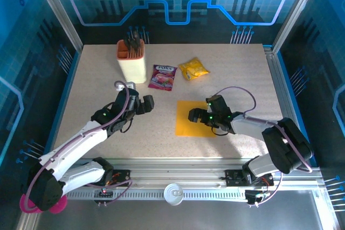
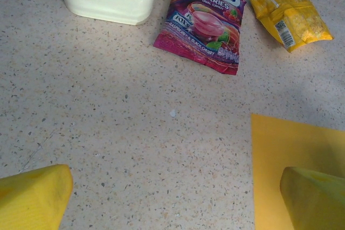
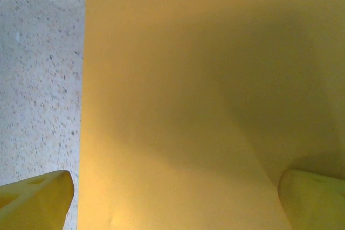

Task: Fold a paper plane with a square sheet of paper (pick it up from the middle)
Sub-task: Move the square sheet of paper to the center of the table.

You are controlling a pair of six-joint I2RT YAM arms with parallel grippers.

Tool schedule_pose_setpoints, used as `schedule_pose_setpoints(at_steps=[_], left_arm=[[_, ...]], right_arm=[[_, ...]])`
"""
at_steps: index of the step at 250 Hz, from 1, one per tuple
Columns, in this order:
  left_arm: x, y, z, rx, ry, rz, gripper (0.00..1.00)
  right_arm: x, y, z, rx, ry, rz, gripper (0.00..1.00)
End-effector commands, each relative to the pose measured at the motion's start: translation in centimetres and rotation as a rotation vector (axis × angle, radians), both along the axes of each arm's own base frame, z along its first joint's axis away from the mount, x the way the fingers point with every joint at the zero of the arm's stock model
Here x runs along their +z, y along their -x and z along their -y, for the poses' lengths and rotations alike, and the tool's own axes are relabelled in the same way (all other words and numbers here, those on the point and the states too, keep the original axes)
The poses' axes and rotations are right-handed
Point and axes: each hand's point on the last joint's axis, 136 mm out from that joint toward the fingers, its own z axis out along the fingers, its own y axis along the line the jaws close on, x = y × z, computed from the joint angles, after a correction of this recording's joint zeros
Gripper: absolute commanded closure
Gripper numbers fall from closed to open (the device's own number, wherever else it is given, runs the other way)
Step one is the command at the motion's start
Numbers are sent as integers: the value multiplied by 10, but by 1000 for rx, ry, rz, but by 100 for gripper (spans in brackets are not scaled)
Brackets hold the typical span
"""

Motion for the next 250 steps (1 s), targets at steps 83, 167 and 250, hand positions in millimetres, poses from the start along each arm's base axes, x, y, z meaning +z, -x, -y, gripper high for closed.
schedule_pose_setpoints(at_steps=[83, 167, 250], left_arm=[[-2, 7, 2, -20, 14, -7, 0], [-1, 8, 5, -3, 55, -29, 0], [-34, 6, 63, -143, 2, -204, 0]], right_arm=[[-38, 17, -66, 14, -28, -106, 1], [5, 5, -127, 56, -190, -60, 1], [64, -10, -14, 39, 264, 101, 1]])
